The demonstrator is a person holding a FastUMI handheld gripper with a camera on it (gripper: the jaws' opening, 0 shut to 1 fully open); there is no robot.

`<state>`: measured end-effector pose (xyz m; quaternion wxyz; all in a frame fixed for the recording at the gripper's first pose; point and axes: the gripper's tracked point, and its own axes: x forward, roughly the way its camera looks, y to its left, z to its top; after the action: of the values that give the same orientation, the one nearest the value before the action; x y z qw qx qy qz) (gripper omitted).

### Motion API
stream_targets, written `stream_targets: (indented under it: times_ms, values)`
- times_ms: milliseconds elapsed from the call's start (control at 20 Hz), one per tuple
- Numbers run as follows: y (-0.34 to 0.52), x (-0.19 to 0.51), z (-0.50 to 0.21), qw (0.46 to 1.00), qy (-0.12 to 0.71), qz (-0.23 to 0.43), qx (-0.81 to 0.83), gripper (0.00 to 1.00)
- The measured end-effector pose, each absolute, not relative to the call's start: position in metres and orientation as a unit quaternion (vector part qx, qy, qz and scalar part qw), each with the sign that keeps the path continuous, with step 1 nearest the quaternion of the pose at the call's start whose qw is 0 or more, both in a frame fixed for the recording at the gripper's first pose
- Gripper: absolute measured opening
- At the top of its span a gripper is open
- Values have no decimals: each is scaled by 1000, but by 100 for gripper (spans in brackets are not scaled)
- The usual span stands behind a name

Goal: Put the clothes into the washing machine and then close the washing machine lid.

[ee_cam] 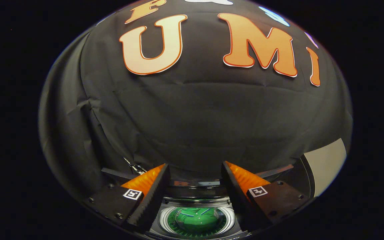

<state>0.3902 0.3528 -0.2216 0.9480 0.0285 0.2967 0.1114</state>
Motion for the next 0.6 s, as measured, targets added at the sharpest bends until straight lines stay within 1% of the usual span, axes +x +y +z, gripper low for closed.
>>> stream_targets:
  times_ms: [600]
  values:
    - [346, 330, -226, 958, 267, 106, 24, 99]
